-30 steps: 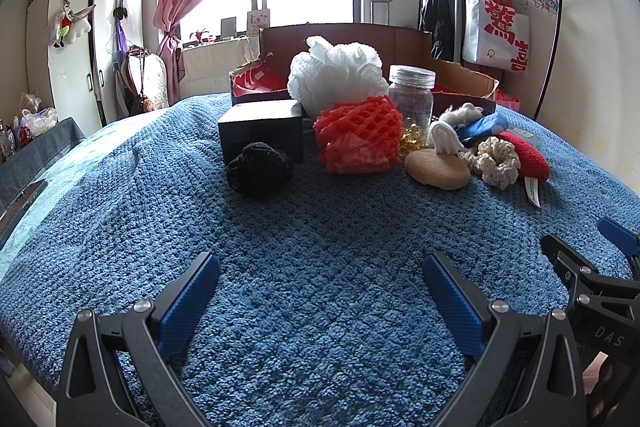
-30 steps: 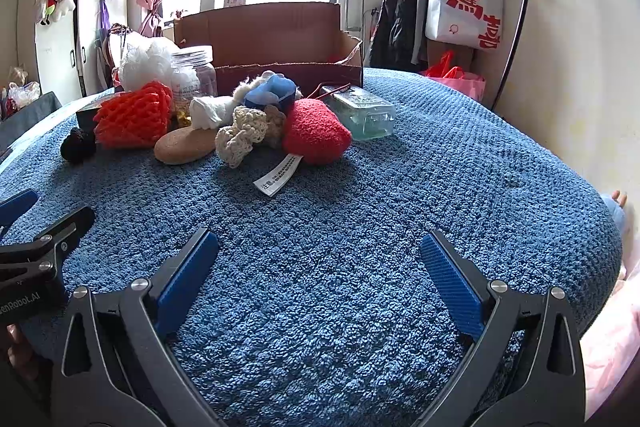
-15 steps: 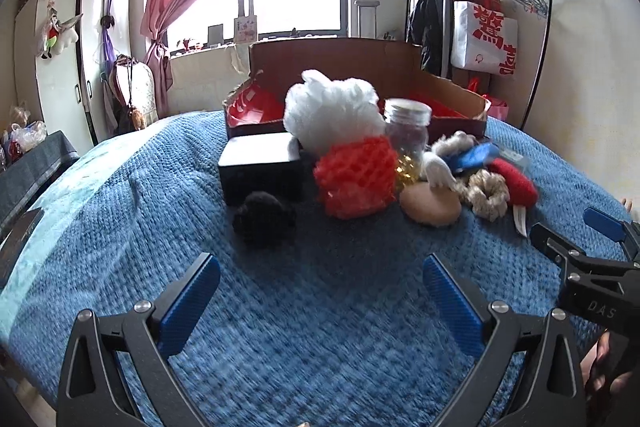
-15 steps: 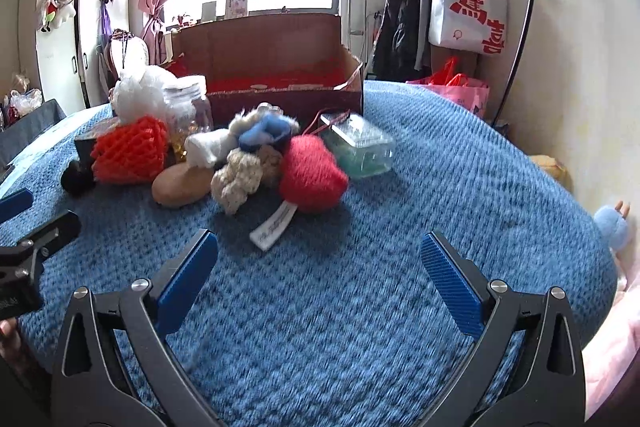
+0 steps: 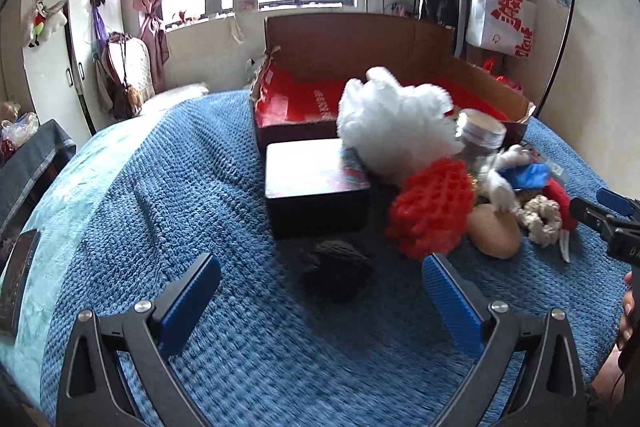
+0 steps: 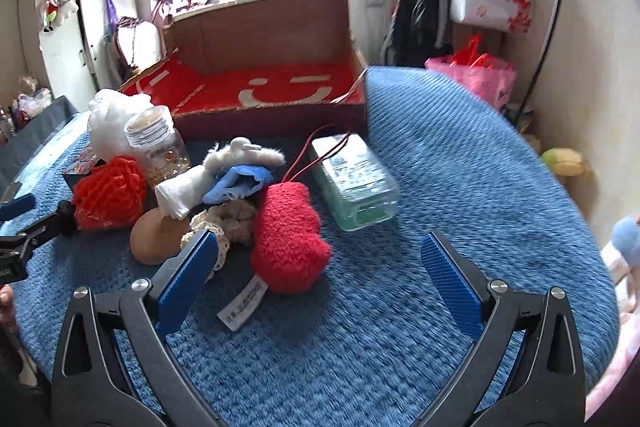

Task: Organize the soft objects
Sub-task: 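Grasp the black knit ball with the left tool while the right tool grasps the red sock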

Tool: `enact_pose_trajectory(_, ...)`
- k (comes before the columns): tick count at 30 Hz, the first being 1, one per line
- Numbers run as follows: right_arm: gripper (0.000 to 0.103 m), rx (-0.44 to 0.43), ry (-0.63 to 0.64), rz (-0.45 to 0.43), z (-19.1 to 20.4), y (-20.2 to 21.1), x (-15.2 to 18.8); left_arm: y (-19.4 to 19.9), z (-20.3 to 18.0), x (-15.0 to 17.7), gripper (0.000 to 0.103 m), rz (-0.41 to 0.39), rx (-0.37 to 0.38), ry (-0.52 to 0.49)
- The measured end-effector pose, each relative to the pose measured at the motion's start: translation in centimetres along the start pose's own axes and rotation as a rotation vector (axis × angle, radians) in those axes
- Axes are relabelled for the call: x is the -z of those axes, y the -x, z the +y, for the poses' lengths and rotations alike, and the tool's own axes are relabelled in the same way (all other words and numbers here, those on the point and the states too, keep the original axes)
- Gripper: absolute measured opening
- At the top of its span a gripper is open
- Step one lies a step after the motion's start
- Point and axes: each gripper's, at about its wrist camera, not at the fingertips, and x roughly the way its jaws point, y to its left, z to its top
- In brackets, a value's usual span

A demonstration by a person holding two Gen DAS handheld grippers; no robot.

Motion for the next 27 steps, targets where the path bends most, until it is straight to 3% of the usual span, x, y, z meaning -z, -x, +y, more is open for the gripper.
enact_pose_trajectory(4, 0.101, -0.044, 0.000, 0.055, 0.0, -1.4, -0.4, -1.5, 0.9, -0.4, 0.094, 0.053, 0.019, 0.002)
enact_pose_trajectory(6, 0.092, -0.068, -0.002, 0.063, 0.0, -1.7, -0.6, -2.2, 1.2, -0.5, 0.082, 0.079, 0.037, 0.005)
enact_pose_trajectory(7, 0.082, -0.076, -0.003, 0.067, 0.0, -1.8, -0.7, -2.7, 1.4, -0.5, 0.079, 0.096, 0.053, 0.008)
enact_pose_trajectory(10, 0.035, -0.126, -0.017, 0.102, -0.1, -2.5, -0.6, -3.5, 1.7, -0.5, 0.049, 0.129, 0.102, 0.019)
enact_pose_trajectory(11, 0.035, -0.135, -0.021, 0.109, -0.2, -2.7, -0.5, -3.7, 1.7, -0.4, 0.037, 0.138, 0.130, 0.024)
enact_pose_trajectory(14, 0.035, -0.134, -0.018, 0.076, -0.3, -1.8, -0.5, -3.9, 1.7, -0.2, 0.037, 0.155, 0.183, 0.032)
enact_pose_trajectory(27, 0.035, -0.140, -0.025, 0.057, -0.7, 0.4, 0.0, -1.6, 1.6, 0.6, 0.036, 0.115, 0.182, 0.023)
